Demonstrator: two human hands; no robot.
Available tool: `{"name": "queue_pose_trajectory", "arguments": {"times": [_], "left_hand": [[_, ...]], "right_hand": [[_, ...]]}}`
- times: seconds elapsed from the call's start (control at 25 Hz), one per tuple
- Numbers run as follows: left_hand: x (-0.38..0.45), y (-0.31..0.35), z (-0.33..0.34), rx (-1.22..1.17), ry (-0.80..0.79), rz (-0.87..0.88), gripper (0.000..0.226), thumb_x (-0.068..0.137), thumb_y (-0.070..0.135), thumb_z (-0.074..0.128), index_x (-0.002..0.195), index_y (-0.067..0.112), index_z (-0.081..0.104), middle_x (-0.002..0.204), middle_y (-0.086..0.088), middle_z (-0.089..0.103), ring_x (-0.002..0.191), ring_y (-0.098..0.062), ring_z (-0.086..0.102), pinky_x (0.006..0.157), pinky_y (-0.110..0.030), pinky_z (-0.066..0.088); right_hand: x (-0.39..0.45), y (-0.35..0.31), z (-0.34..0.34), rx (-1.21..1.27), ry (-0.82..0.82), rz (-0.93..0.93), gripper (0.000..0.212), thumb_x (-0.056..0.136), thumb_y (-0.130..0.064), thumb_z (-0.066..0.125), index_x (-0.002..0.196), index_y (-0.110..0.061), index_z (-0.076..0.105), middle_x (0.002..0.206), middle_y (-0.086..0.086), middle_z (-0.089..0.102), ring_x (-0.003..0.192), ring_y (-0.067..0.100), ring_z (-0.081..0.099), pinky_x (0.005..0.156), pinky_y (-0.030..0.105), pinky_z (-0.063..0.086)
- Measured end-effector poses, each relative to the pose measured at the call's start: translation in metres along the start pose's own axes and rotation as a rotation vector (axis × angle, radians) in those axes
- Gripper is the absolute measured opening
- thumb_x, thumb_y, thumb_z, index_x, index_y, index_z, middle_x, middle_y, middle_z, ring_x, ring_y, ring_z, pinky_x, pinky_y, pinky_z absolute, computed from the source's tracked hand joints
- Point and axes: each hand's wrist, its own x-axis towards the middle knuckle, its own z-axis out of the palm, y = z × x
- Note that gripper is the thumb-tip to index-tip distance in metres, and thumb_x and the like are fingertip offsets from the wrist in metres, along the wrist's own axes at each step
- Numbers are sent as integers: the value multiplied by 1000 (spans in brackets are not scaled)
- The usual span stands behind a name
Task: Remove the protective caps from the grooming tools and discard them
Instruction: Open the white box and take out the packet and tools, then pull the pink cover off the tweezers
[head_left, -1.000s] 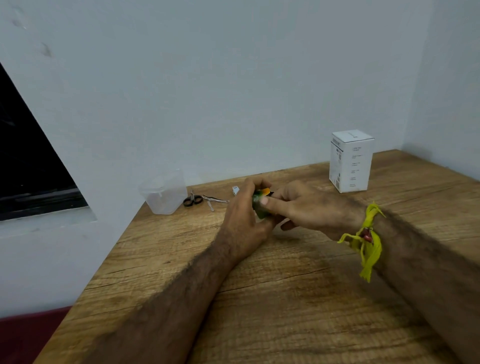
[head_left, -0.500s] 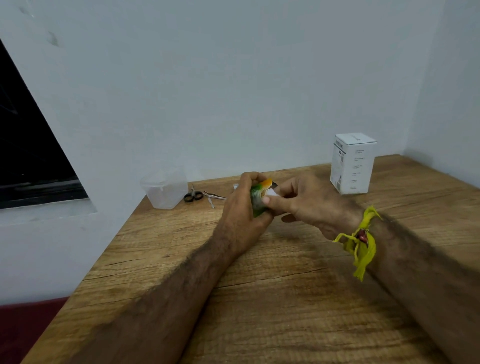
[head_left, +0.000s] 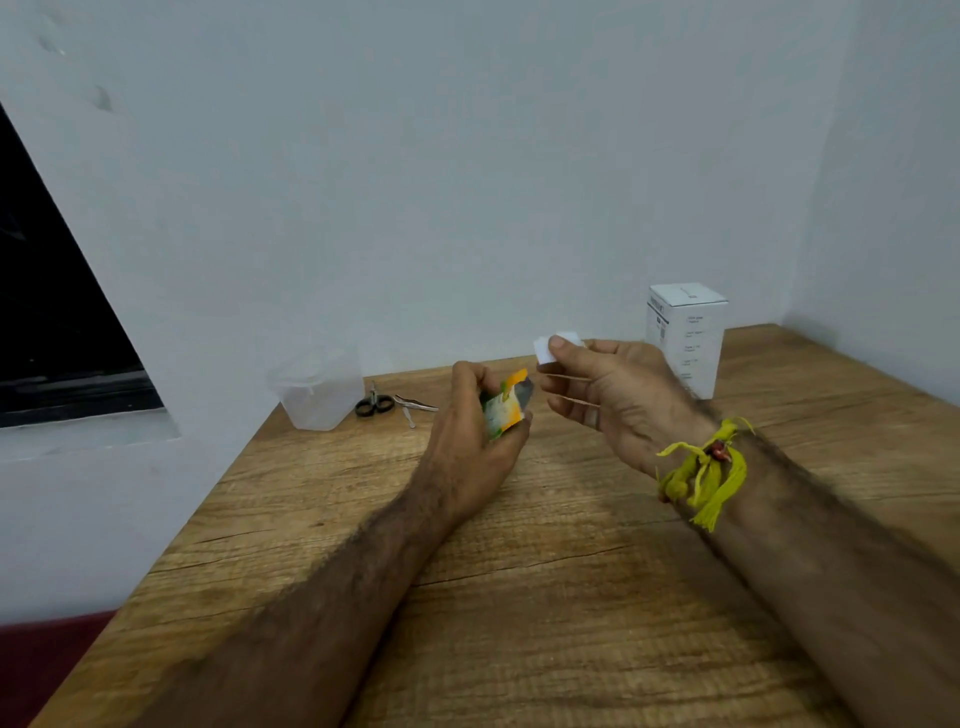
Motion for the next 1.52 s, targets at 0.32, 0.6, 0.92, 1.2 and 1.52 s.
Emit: {"name": "queue_pose_trajectory", "arguments": {"times": [0.32, 0.6, 0.92, 1.2, 1.52], "left_hand": [[-5, 9, -19, -87, 225, -279, 18, 84, 27, 78, 81, 14, 66, 80, 2, 70, 79, -12, 66, 73, -26, 54], [-19, -3, -89, -17, 433, -425, 11, 82, 24, 81, 86, 14, 77, 76, 6, 73, 75, -13, 72, 67, -26, 59], [-23, -64, -134, 816, 101, -480, 20, 92, 19, 63, 106, 16, 77, 112, -6, 67, 104, -26, 62, 80, -32, 52], [-29, -71, -145, 554, 34, -523, 92, 55, 69, 83, 130, 20, 60, 122, -4, 60, 116, -23, 53, 93, -38, 48], [-3, -27, -104, 362, 239, -223, 24, 83, 38, 79, 98, 20, 72, 78, 10, 66, 71, -4, 59, 70, -26, 51]], "right_hand": [[1, 18, 13, -119, -41, -80, 6, 93, -4, 68, 91, 1, 69, 77, 11, 70, 65, 15, 65, 59, 21, 57], [7, 31, 63, -423, -76, -227, 13, 88, -3, 73, 85, 10, 72, 71, 17, 68, 64, 25, 62, 67, 38, 56], [28, 70, 72, -616, 33, -343, 42, 77, -43, 71, 65, -2, 72, 65, 16, 71, 60, 19, 65, 69, 49, 59], [27, 59, 59, -552, 29, -294, 10, 85, -3, 76, 76, -7, 72, 70, 13, 69, 54, 15, 62, 53, 23, 54], [46, 30, 28, -468, 255, -316, 29, 86, -16, 74, 59, -21, 66, 68, 5, 72, 76, 26, 75, 81, 49, 62]]}}
